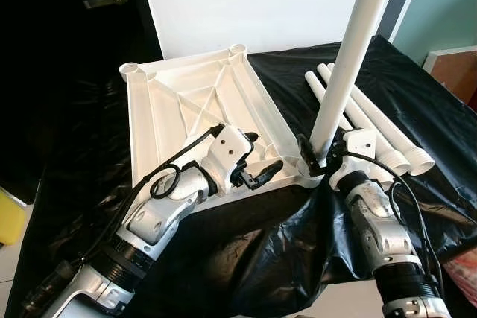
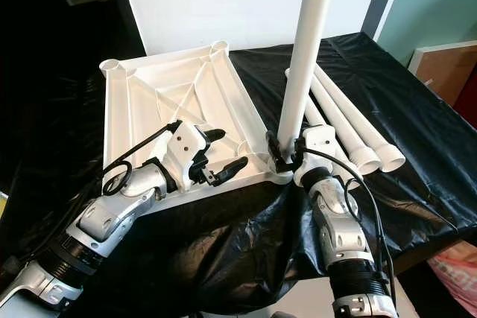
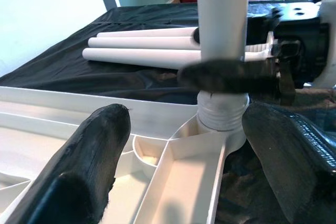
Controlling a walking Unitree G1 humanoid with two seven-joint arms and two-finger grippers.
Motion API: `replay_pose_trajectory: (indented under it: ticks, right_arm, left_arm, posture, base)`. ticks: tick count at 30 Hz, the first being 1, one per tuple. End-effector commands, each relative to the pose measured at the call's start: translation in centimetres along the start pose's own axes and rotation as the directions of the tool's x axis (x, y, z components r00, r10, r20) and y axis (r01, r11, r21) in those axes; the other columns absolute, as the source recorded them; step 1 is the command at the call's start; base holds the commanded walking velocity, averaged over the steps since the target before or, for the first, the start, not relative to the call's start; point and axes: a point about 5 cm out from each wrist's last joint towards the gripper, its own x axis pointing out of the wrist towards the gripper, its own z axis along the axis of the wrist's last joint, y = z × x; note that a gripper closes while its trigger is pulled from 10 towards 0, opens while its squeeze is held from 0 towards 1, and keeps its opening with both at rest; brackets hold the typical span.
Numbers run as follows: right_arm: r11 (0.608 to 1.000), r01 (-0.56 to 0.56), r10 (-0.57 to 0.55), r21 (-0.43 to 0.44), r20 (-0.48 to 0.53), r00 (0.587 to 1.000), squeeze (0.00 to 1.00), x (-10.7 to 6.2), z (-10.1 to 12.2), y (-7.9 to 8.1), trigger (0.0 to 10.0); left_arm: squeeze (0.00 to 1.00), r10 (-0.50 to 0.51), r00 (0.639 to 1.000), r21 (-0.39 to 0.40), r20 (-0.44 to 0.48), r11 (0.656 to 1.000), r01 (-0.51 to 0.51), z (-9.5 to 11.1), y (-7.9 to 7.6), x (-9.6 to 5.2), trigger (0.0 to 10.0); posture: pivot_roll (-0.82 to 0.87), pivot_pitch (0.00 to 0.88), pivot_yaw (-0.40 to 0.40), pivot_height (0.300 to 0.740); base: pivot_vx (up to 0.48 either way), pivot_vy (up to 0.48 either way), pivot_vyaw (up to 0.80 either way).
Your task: Building children table
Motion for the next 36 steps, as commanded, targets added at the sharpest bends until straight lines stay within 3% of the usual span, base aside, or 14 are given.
replay_pose_trajectory:
  ticks: [1, 5, 6, 7, 19, 20, 25, 29, 33, 36]
  right_arm:
    - [0.995, -0.093, 0.093, -0.023, -0.019, 0.996, 0.0, 0.5, -0.2, 0.0, 10.0]
    - [0.993, -0.114, 0.113, -0.028, -0.035, 0.993, 0.0, 0.7, -0.4, -0.1, 10.0]
    - [0.992, -0.126, 0.125, -0.021, -0.045, 0.991, 0.0, 0.8, -0.6, -0.2, 3.0]
    - [0.991, -0.13, 0.129, -0.023, -0.05, 0.99, 0.0, 0.7, -0.8, -0.3, 0.0]
    - [0.996, -0.087, 0.086, -0.007, -0.085, 0.993, 0.0, 0.2, -1.8, -1.0, 0.0]
    - [0.997, -0.072, 0.072, -0.005, -0.085, 0.994, 0.0, 0.2, -1.8, -1.0, 10.0]
    - [1.0, -0.014, 0.015, 0.012, -0.078, 0.997, 0.0, 0.0, -1.8, -1.0, 10.0]
    - [0.987, 0.156, -0.153, 0.028, -0.079, 0.985, 0.0, -0.2, -1.8, -0.3, 10.0]
    - [0.983, 0.182, -0.179, 0.035, -0.083, 0.98, 0.0, -0.3, -1.9, -0.2, 10.0]
    - [0.96, 0.275, -0.269, 0.051, -0.103, 0.958, 0.0, -0.3, -2.1, 0.0, 10.0]
  left_arm:
    - [0.0, -0.147, 0.989, 0.007, -0.02, 0.989, 0.148, -0.6, -0.8, -0.2, 10.0]
    - [0.0, -0.147, 0.989, 0.006, -0.023, 0.989, 0.147, -0.7, -0.9, -0.2, 10.0]
    - [0.0, -0.145, 0.989, 0.005, -0.023, 0.989, 0.145, -0.7, -0.9, -0.2, 10.0]
    - [0.0, -0.142, 0.99, 0.005, -0.022, 0.99, 0.142, -0.7, -0.9, -0.2, 10.0]
    - [0.0, -0.135, 0.99, -0.001, -0.029, 0.991, 0.135, -0.8, -0.9, -0.5, 10.0]
    - [0.0, -0.135, 0.99, -0.003, -0.029, 0.991, 0.135, -0.8, -0.9, -0.5, 10.0]
    - [0.0, -0.138, 0.99, -0.007, -0.029, 0.99, 0.137, -0.8, -1.1, -0.5, 10.0]
    - [0.0, -0.143, 0.989, -0.014, -0.03, 0.99, 0.142, -0.9, -1.2, -0.5, 10.0]
    - [0.0, -0.143, 0.989, -0.015, -0.03, 0.99, 0.143, -0.9, -1.3, -0.5, 10.0]
    - [0.0, -0.147, 0.989, -0.017, -0.031, 0.989, 0.147, -0.9, -1.3, -0.6, 10.0]
  posture:
    - [-0.05, 0.017, 0.039, 0.74]
    - [-0.05, 0.017, 0.037, 0.74]
    - [-0.04, 0.016, 0.034, 0.74]
    - [-0.04, 0.015, 0.032, 0.74]
    - [-0.03, 0.018, 0.032, 0.74]
    - [-0.03, 0.022, 0.03, 0.74]
    - [-0.04, 0.025, 0.028, 0.74]
    - [-0.04, 0.025, 0.025, 0.74]
    - [-0.04, 0.025, 0.025, 0.74]
    - [-0.04, 0.026, 0.028, 0.74]
  base:
    - [0.0, 0.0, 0.0]
    - [0.0, 0.0, 0.0]
    - [0.0, 0.0, 0.0]
    - [0.0, 0.0, 0.0]
    - [0.0, 0.0, 0.0]
    - [0.0, 0.0, 0.0]
    - [0.0, 0.0, 0.0]
    - [0.0, 0.0, 0.0]
    - [0.0, 0.0, 0.0]
    - [0.0, 0.0, 0.0]
